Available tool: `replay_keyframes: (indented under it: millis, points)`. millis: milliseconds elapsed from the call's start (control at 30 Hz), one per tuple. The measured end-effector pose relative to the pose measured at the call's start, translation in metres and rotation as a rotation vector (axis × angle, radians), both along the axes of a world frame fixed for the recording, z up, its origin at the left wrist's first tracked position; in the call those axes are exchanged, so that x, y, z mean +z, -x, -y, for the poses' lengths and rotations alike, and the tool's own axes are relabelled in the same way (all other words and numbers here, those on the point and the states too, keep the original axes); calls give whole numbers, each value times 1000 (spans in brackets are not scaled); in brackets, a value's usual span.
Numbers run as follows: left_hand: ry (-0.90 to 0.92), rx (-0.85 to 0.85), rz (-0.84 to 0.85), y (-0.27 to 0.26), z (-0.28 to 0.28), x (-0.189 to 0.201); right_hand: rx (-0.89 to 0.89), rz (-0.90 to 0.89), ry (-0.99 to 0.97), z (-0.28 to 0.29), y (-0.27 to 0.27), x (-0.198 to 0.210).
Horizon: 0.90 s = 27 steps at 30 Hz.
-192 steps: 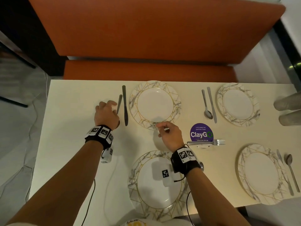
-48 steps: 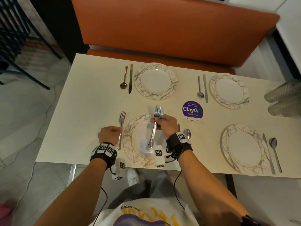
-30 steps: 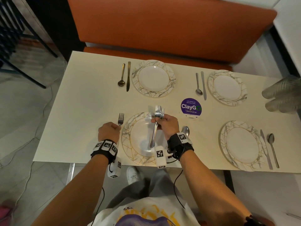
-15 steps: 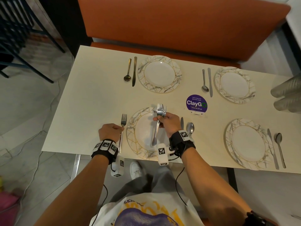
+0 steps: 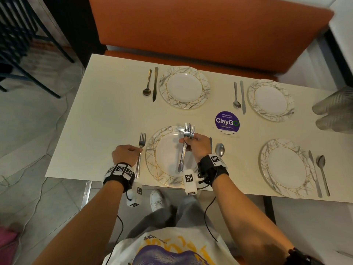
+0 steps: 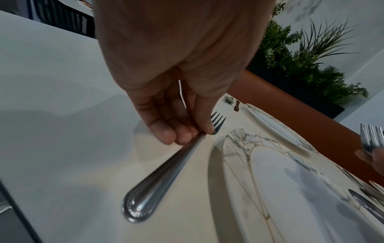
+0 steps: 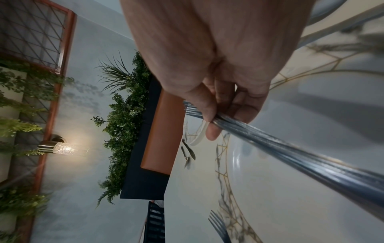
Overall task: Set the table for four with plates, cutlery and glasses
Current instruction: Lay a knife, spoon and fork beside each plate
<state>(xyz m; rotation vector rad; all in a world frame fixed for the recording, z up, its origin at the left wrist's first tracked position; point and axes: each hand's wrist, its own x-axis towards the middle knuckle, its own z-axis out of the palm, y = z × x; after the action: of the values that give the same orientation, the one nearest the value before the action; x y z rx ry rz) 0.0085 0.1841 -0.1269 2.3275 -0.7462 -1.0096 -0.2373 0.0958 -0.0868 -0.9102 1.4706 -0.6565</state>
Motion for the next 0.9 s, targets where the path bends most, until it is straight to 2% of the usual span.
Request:
replay_keyframes:
  millis: [100,200,300,433,600,700,900]
  points:
    - [10,-4,35,0,-1,8,0,-3,7,-1,2,1]
    - [-19,-67,146,7,2,25,3,-3,12,-2,6,4]
    - [83,-124,165,25,14,38,-16,10,22,-2,13,6]
    - [238,-270,-9,72,35,50,-60,29,45,0,27,13]
    - [228,-492,-314,140,59,58,-125,44,58,6,57,17]
    - [231,-518,-351,175,70,65,-187,96,67,12,82,20]
    - [209,-587,-308,242,98,67,-251,118,50,28,152,22]
